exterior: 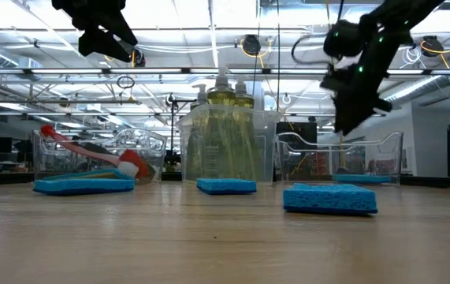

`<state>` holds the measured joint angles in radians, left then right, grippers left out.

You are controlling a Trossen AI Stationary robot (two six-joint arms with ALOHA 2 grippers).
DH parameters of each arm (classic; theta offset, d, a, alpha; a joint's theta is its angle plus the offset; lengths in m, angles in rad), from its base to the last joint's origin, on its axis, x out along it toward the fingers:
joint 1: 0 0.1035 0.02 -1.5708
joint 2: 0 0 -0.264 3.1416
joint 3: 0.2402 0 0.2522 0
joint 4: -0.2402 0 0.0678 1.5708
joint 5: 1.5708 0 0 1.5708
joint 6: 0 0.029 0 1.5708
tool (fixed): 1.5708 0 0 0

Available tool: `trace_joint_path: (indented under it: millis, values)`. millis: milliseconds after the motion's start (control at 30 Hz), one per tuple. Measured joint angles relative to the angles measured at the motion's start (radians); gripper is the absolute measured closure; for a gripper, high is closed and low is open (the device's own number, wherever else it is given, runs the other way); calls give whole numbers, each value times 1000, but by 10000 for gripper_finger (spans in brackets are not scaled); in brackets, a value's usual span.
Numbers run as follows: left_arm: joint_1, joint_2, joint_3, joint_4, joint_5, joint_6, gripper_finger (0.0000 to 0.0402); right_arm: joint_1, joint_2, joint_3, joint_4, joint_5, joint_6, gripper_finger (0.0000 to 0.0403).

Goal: Pick & Place Kitchen Sink Supplies
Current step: Put the blue sponge into the right transparent bin

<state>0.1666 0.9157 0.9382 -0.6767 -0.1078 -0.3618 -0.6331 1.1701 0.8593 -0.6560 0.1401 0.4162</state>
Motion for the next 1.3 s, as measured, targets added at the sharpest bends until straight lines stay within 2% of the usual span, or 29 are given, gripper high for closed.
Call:
trace_joint_path:
  millis: [133, 267, 433, 633, 833, 967, 1300]
  values:
    - [0, 0, 0, 0, 2, 0, 144, 5, -91, 0, 74, -144, -12, 296]
    - [0, 0, 0, -2, 28, -8, 144, 33, -184, 0, 114, -239, -47, 300]
    - [-20, 0, 0, -32, 40, -60, 144, 77, -302, -16, 96, -250, -103, 301]
    - [-106, 40, 0, -87, 14, -149, 144, 100, -470, -116, 113, -250, -95, 301]
    - [-179, 203, 1, -157, -5, -199, 144, 100, -599, -216, 211, -259, -46, 301]
    - [-188, 335, 1, -229, -6, -267, 144, 99, -650, -271, 312, -317, -43, 301]
    - [-188, 573, 0, -246, 41, -486, 144, 98, -688, -311, 359, -329, -35, 303]
